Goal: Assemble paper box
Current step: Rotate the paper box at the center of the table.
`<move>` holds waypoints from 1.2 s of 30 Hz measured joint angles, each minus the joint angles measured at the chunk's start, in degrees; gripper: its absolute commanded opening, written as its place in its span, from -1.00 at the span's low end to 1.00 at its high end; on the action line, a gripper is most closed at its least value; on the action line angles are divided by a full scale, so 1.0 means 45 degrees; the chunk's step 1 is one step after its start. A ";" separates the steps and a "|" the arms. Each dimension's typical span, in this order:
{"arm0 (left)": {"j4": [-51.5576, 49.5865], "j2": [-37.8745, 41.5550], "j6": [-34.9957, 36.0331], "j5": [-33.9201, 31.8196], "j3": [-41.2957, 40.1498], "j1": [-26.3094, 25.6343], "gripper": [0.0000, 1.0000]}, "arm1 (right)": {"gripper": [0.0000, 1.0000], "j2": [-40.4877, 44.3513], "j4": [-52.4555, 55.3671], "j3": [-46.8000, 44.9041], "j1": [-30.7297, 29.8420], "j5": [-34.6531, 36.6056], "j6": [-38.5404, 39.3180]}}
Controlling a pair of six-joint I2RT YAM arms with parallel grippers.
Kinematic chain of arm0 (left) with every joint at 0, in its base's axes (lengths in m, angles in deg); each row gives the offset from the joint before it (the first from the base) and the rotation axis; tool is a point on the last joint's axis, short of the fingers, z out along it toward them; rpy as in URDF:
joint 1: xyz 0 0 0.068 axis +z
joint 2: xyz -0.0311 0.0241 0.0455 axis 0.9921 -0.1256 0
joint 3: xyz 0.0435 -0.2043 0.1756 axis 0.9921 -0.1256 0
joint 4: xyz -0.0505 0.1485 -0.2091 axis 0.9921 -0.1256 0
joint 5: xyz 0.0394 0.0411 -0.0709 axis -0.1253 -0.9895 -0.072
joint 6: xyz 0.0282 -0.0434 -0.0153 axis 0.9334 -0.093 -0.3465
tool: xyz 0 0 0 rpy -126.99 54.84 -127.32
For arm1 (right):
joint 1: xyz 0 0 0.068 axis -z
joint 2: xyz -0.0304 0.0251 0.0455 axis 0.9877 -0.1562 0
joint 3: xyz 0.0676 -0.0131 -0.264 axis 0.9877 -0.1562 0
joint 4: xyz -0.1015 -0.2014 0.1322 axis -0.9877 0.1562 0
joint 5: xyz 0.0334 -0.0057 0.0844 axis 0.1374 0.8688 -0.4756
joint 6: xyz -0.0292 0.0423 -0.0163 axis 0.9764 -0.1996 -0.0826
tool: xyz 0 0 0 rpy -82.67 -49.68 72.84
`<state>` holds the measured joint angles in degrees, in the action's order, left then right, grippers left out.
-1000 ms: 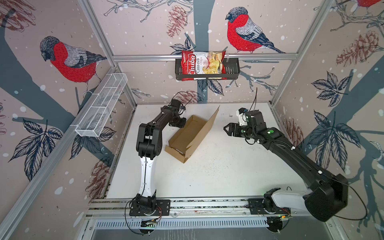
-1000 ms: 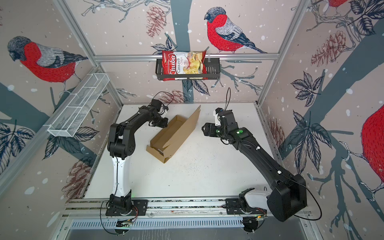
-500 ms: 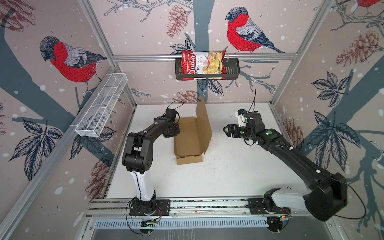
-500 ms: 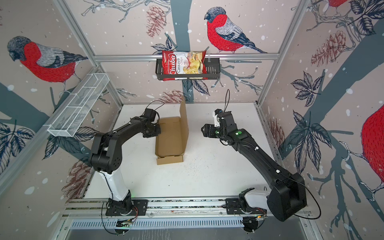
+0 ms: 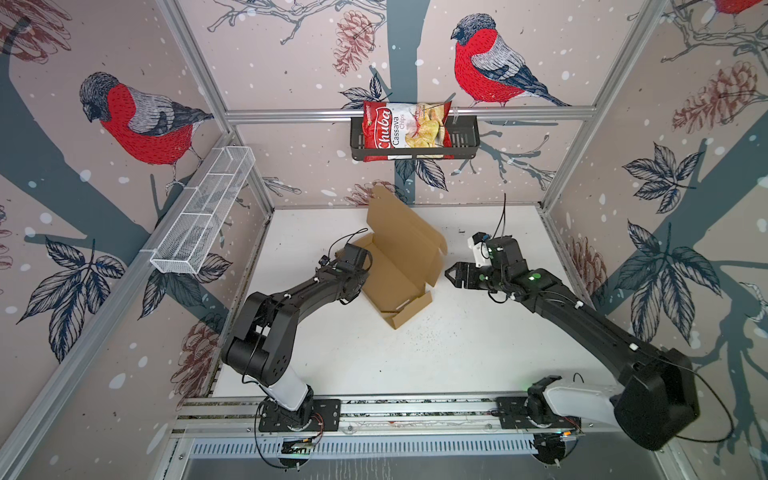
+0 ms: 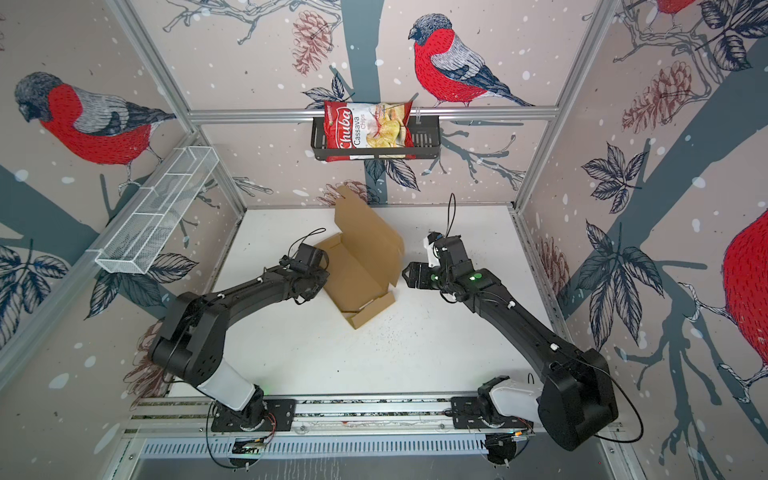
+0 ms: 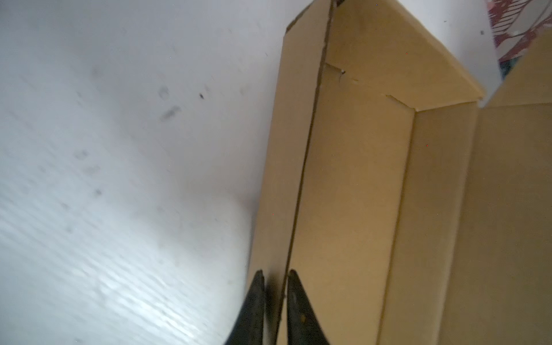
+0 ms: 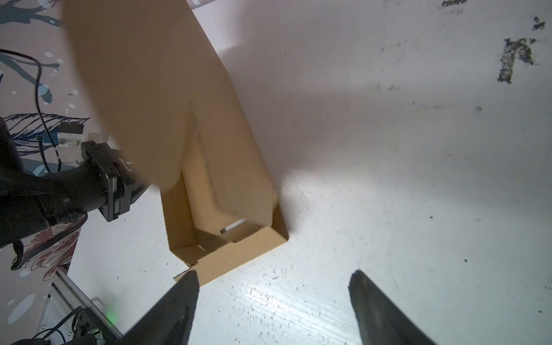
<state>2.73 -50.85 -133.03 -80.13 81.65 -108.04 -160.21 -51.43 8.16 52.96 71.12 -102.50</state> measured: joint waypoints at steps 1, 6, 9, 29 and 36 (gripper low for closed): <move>0.0257 0.0087 -0.0602 -0.0049 -0.0170 -0.0321 -0.32 | 0.62 0.0155 -0.0005 -0.0121 0.0092 -0.0005 0.0029; 0.0457 0.0622 -0.1953 -0.0044 -0.0772 -0.0704 -0.07 | 0.62 0.0792 -0.0010 -0.0651 0.0510 -0.0049 0.0078; 0.0073 0.1413 -0.0505 0.0019 -0.0568 -0.0262 0.12 | 0.62 0.1064 -0.0015 -0.0918 0.0573 -0.0073 0.0068; -0.2705 -0.5275 2.1420 0.2657 0.8403 0.2875 0.32 | 0.61 0.0981 -0.0180 -0.1559 0.0593 -0.0189 -0.0714; -0.4333 -0.6951 2.2726 0.3371 0.9704 0.3220 0.04 | 0.61 0.0981 -0.0199 -0.1559 0.0578 -0.0180 -0.0772</move>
<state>-16.76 -82.13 -30.76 -64.96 125.32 -93.55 -155.80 -52.33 1.14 55.56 70.31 -105.98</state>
